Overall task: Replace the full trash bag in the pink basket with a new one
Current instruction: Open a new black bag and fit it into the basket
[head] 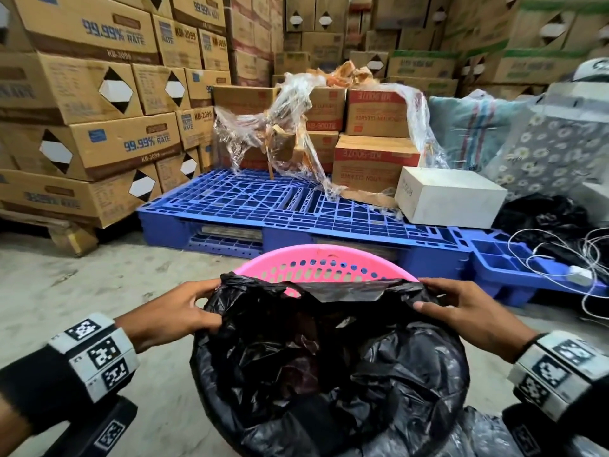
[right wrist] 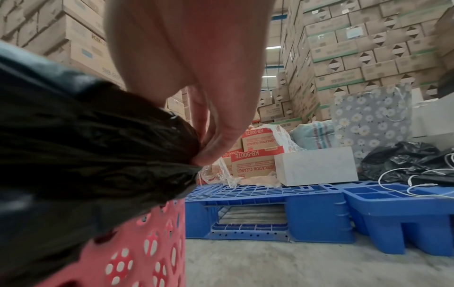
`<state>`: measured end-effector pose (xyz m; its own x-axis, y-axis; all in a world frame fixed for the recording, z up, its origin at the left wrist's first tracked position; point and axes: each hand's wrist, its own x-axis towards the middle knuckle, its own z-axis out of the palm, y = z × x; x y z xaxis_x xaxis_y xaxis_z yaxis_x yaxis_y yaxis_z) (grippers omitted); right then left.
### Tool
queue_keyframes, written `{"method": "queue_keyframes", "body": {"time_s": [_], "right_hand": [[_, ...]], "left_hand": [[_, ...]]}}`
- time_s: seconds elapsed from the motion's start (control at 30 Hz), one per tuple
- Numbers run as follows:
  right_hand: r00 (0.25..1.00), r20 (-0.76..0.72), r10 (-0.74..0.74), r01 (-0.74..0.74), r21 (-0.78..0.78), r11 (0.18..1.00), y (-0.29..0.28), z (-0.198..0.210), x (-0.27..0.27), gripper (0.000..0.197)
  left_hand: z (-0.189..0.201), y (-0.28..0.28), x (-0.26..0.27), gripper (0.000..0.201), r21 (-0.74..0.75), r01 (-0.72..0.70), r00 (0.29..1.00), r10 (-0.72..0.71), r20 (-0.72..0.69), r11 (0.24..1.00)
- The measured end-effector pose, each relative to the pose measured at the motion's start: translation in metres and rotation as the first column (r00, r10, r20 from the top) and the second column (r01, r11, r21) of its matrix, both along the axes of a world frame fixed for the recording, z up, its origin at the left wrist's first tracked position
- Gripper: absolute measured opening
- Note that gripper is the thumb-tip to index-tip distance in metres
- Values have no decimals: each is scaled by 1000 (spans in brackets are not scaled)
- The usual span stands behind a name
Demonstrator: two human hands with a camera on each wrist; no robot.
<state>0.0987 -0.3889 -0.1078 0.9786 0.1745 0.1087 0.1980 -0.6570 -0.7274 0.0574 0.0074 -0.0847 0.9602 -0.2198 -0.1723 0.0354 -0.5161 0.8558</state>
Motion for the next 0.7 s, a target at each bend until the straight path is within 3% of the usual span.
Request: {"method": "queue_keyframes", "body": {"time_s": [0.1,0.17,0.37,0.47,0.53,0.6,0.7], "right_hand": [[995,85,-62,69,-82,994,0,5,8,7],[991,100,-87,101,-144,984,-3,8,12,13],[993,-105,-46,31,-145,989,-24,-1,14,8],[994,-79,-72,59,-157,986,-25,3,13,10],[993,-86,-75,61,-155,986,-24,6,12,15],[990,-104,-95,79,-151,985,-23,8,11,16],[984,-126,-124,111,-109,988,-21,10,8,22]], "left_hand": [[-2,-2,12,59,22,56,998,-56,-11,998],[0,-8,21,68,57,91,995,-89,-36,994],[12,-26,48,57,296,194,980,-201,-7,935],[22,-26,44,52,478,64,990,-114,78,876],[22,-22,29,66,524,-52,995,0,98,850],[16,-16,6,77,496,-45,999,48,6,867],[1,-13,-19,60,295,-19,991,58,-122,955]]}}
